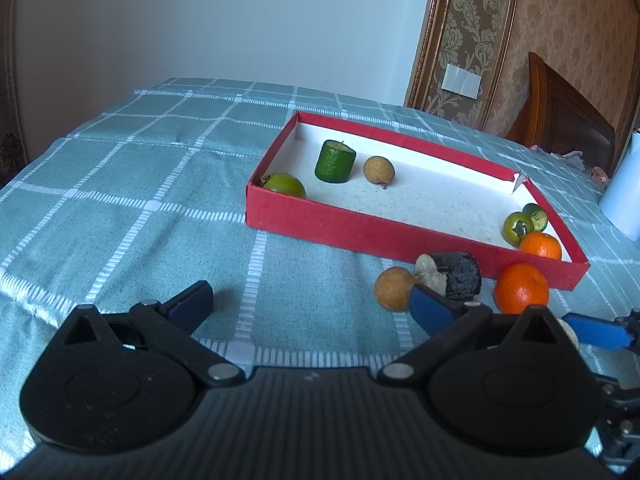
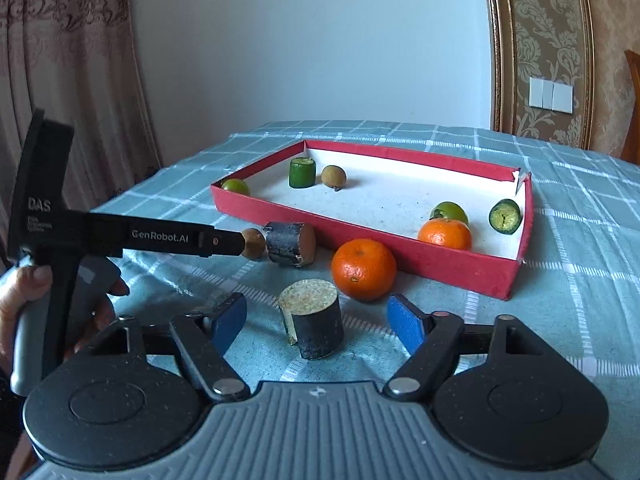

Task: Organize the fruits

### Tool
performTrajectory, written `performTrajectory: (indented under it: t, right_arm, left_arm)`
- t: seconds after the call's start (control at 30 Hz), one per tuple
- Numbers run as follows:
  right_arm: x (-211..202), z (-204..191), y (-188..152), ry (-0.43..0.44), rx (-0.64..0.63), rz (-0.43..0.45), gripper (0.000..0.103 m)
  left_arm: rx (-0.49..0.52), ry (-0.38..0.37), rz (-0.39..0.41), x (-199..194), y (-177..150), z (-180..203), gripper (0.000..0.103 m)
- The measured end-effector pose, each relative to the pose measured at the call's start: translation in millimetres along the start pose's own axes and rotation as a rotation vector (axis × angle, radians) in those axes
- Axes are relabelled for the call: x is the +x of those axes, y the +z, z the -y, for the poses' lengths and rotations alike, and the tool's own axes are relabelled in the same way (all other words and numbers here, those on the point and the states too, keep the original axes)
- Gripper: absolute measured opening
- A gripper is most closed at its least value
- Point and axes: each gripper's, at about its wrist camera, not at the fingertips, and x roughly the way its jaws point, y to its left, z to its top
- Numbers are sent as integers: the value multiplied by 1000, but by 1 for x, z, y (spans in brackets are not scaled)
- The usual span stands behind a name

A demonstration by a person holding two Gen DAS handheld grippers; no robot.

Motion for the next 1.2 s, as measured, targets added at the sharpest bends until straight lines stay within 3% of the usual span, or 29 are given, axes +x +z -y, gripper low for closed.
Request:
performTrajectory:
  t: [0.07, 0.3, 0.57, 0.83, 1.2]
  right_arm:
    - [8, -1, -1, 2, 10, -32, 34]
    - [-5, -5, 0, -13, -27, 28, 33]
    - [3, 14, 44, -84, -16, 121, 33]
    - [77, 58, 88, -197, 29, 51, 33]
    - [126, 74, 95, -220, 49, -39, 33]
  left_arm:
    - [0, 0, 0, 0, 0, 0, 103]
    - [-1, -1, 0, 0, 0, 0, 103]
    - [-2, -1, 0, 0, 0, 0, 103]
    - [0, 0, 0, 0, 0, 0, 103]
    - [12, 9, -5, 1, 1, 2, 103]
